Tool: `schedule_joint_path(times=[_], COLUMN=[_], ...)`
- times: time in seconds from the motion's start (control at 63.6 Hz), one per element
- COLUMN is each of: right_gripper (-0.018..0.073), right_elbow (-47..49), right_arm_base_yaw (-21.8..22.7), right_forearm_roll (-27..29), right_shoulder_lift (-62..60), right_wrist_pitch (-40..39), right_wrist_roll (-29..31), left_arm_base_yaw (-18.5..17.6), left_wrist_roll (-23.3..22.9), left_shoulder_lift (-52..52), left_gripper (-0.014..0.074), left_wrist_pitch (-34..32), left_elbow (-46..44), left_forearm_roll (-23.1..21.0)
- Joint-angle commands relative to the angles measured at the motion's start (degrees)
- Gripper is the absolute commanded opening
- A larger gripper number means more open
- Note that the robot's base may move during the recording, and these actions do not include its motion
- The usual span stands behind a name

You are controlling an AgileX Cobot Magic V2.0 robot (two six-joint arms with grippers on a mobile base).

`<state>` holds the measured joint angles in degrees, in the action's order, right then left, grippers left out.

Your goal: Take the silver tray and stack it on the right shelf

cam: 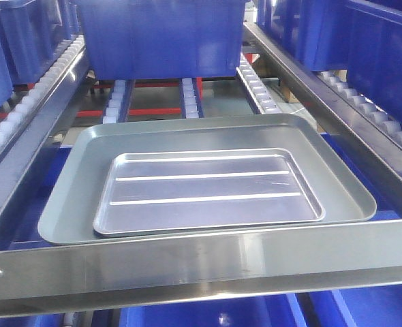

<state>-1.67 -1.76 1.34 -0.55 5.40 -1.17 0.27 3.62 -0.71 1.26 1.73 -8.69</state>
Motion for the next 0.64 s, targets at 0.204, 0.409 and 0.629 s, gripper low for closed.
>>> schedule_joint_path(times=[0.204,0.409,0.629], right_gripper=[0.0053,0.0053,0.0053], right_elbow=[1.1,1.1,1.1], right_arm_base_yaw=[0.5,0.5,0.5], right_forearm_roll=[0.1,0.1,0.1], right_shoulder_lift=[-1.2,-1.2,-1.2], right_wrist_pitch=[-5.4,-5.4,-5.4], right_wrist_roll=[-0.1,-0.1,-0.1], left_arm_base_yaw=[-0.3,-0.3,-0.3], left_wrist_roll=[0.1,0.1,0.1], left_shoulder_lift=[-0.7,-0.7,-0.7], left_gripper=[-0.0092,-0.0092,-0.0092], left_wrist_pitch=[-4.9,-4.9,-4.9], left_elbow=[1.1,1.1,1.1], left_forearm_roll=[-0.5,-0.5,-0.5])
